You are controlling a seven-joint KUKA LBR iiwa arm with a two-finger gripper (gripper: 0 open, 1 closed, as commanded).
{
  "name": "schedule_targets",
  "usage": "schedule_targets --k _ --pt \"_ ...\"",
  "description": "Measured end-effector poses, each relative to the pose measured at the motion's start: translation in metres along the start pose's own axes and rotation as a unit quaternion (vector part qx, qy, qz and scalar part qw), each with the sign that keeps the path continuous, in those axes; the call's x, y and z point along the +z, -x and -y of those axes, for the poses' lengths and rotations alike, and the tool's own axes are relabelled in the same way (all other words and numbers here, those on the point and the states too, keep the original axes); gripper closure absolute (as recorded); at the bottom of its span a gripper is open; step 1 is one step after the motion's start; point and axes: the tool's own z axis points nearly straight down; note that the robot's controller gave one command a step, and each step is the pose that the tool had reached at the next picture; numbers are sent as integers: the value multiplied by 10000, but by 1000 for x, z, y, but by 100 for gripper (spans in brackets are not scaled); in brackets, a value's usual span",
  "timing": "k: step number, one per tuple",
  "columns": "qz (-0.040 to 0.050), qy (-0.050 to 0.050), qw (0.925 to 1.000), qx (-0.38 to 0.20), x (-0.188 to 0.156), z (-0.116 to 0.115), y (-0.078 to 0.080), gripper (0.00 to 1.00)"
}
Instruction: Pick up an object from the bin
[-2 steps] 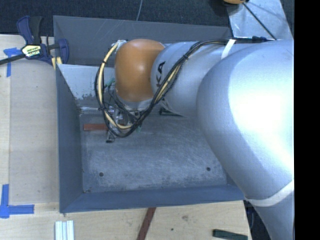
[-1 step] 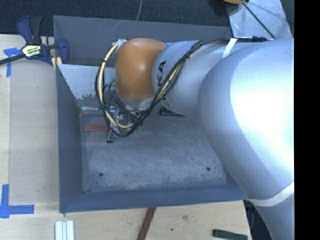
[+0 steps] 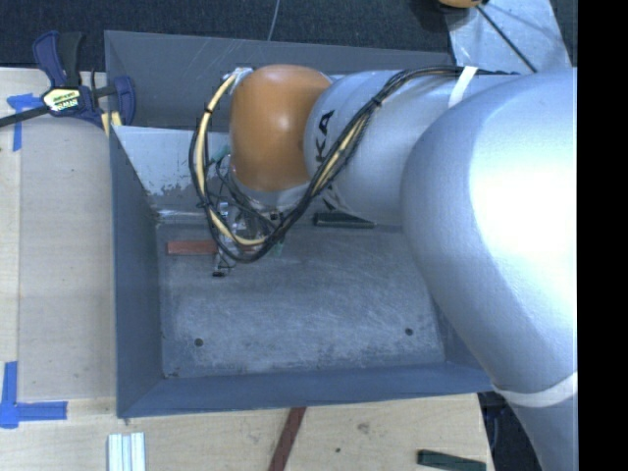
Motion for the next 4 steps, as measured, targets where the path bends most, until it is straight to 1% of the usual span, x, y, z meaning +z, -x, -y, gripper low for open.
schedule_targets --k 2,3,4 --pt "65 16 10000 1 -29 -1 3 100" --pt "70 17 10000 1 -34 -1 4 100" --pt "40 10 10000 1 -39 0 2 100"
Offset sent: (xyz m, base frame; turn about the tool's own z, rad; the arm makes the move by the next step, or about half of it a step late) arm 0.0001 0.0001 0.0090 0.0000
